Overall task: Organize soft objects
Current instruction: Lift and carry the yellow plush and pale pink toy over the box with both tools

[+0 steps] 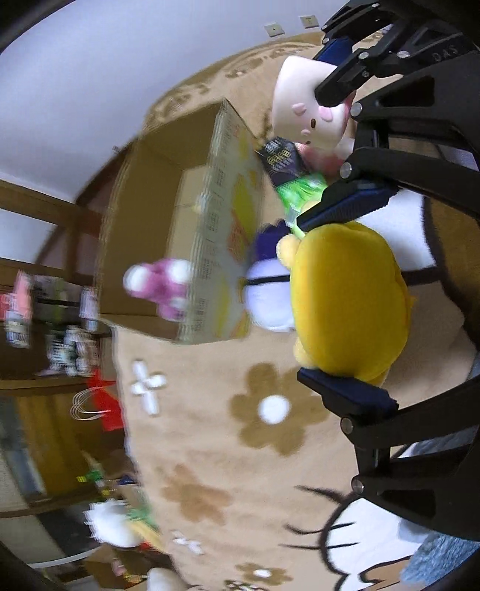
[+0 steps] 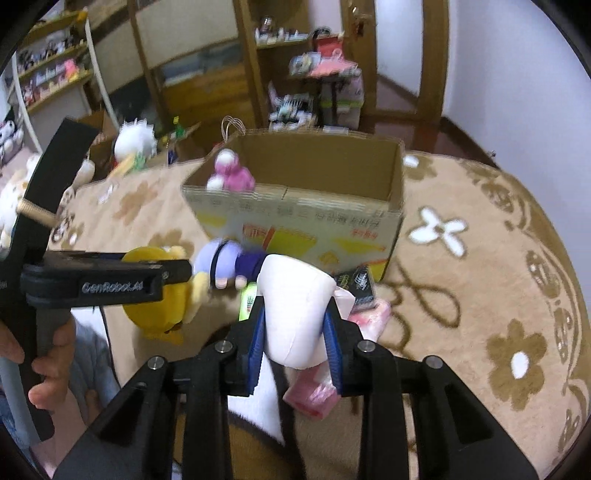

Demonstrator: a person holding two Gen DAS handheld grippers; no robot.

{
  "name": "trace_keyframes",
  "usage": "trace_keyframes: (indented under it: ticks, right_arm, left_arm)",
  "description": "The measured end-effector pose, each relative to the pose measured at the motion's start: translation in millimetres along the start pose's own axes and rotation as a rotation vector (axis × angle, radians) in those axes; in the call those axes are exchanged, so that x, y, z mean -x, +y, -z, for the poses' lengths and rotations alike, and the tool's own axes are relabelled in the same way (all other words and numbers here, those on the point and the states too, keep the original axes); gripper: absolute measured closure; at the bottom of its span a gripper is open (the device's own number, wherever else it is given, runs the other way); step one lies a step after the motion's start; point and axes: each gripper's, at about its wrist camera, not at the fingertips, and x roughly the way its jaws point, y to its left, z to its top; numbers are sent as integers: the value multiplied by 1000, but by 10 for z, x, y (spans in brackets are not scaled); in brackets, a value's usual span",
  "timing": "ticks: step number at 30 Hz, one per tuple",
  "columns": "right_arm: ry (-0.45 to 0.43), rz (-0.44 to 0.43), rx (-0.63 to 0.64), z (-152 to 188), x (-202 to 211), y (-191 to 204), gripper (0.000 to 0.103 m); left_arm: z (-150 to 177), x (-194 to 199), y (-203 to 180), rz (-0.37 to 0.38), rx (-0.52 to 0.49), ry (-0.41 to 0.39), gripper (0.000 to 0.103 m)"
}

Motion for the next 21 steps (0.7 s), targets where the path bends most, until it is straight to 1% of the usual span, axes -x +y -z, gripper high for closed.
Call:
trace_keyframes:
  ticks: [1, 3, 4, 9, 12, 16, 19, 21]
  right_arm:
    - [-17, -1, -3, -18, 25, -7, 73]
    - [-52, 3, -3, -51, 84, -1, 73]
    - [-71, 7, 0, -75, 125, 1, 73]
    - [-145, 4, 10, -207, 205, -13, 73]
    - [-176, 6, 10, -283, 226, -23, 73]
    - [-210, 11, 14, -378, 223, -41, 73]
    - [-227, 11, 11, -455, 211, -71, 73]
    - [-232, 14, 9, -513, 176, -94, 73]
  left_arm:
    - [-6, 91, -2, 5, -9, -49, 30]
    - [-36, 204, -42, 12, -23, -116, 29]
    - [-59, 273, -63, 8, -39, -162, 29]
    - [-167, 529, -191, -21, -108, -329, 29]
    - [-221, 579, -240, -22, -124, -385, 29]
    - [-355, 619, -291, -60, -155, -461, 29]
    - [-461, 623, -308, -85, -173, -486, 29]
    - [-518, 601, -297, -87, -167, -489, 29]
